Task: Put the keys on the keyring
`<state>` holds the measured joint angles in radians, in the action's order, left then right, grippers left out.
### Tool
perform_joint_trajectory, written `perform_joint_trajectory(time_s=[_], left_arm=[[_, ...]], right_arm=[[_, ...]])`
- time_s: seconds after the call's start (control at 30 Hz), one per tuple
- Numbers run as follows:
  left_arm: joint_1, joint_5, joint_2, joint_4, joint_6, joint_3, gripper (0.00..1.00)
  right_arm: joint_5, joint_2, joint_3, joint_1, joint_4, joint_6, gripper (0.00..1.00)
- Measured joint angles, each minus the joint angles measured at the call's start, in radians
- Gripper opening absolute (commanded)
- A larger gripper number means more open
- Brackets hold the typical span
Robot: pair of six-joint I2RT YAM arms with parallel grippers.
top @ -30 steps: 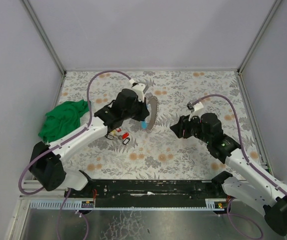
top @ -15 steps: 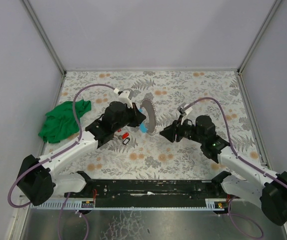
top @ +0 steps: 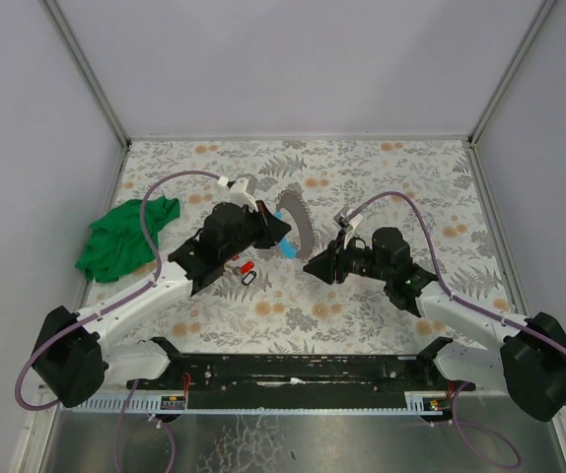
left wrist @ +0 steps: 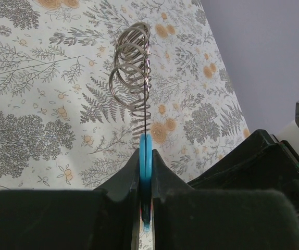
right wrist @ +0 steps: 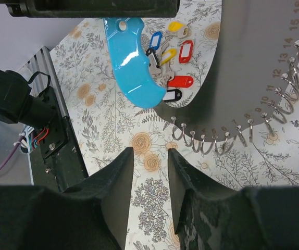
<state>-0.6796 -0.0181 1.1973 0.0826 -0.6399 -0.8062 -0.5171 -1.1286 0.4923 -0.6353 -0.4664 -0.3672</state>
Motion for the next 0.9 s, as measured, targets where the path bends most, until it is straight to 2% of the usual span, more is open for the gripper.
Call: perform_joint_trajectory(time_s=[0.9], left_arm=[[0.000, -0.001, 0.000, 0.065, -0.106, 0.052, 0.00]], right_arm=[[0.061, -0.093, -0.001, -0.013, -0.082, 0.001, 0.35]])
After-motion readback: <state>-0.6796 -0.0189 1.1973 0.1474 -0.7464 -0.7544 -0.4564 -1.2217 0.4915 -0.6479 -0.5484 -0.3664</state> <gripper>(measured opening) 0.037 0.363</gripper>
